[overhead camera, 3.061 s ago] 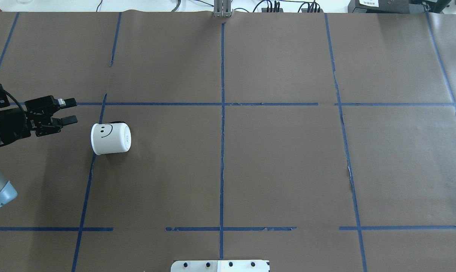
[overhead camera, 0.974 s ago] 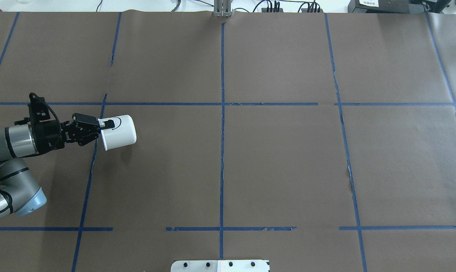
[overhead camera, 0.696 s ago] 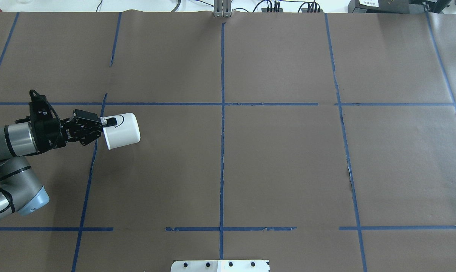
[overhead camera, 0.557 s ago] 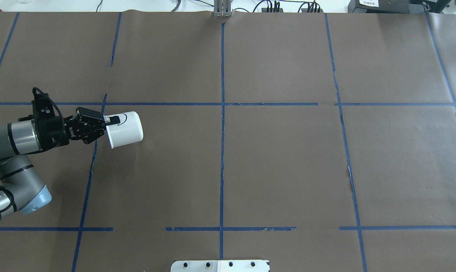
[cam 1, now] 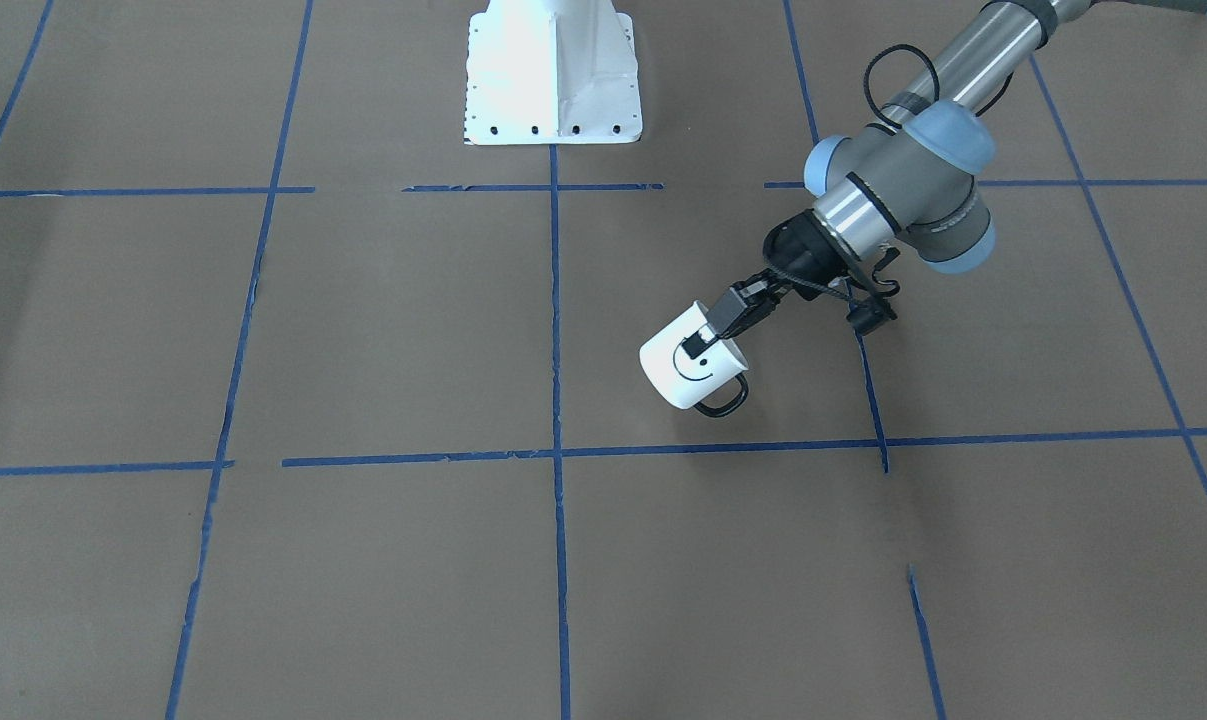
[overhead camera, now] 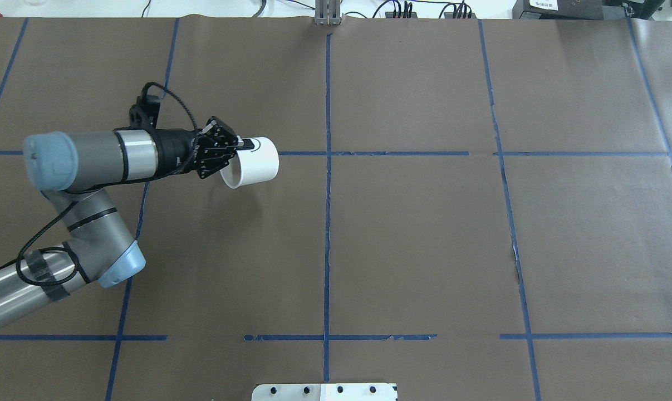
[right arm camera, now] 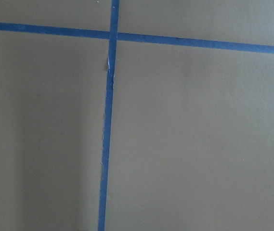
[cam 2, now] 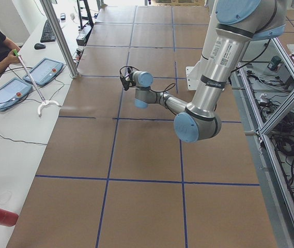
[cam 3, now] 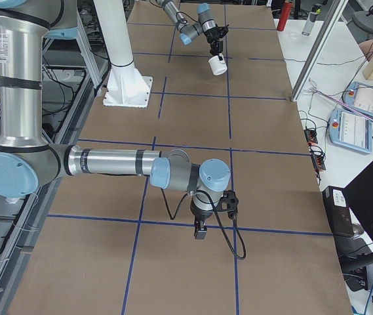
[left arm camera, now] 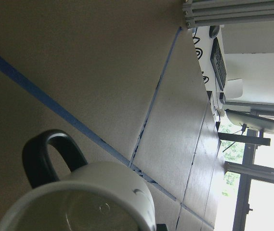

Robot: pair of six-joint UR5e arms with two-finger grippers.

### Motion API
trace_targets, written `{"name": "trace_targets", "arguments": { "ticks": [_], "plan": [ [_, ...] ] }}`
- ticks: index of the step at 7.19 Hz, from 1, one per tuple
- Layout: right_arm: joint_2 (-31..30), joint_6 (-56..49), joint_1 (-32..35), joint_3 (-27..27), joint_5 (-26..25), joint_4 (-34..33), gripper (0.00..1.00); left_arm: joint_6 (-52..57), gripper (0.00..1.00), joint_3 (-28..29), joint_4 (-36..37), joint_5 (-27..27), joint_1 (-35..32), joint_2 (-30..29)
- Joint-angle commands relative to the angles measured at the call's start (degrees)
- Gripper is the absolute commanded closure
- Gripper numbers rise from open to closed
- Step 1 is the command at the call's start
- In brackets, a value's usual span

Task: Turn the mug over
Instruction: 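Lift the mug with the left gripper and rotate it upright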

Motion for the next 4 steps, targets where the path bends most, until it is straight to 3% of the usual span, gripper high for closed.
{"name": "trace_targets", "arguments": {
  "ticks": [1,3,4],
  "plan": [
    [0.0,0.0,0.0,0.0,0.0,0.0,0.0,10.05,1.0,-0.89,29.79,-0.1,0.69,-12.67],
    [-0.09,0.0,0.0,0.0,0.0,0.0,0.0,14.14,1.0,0.34,47.97,-0.01,4.02,-20.96],
    [0.0,0.0,0.0,0.0,0.0,0.0,0.0,15.28,1.0,4.78,57.27,-0.01,4.29,-26.82]
  ]
}}
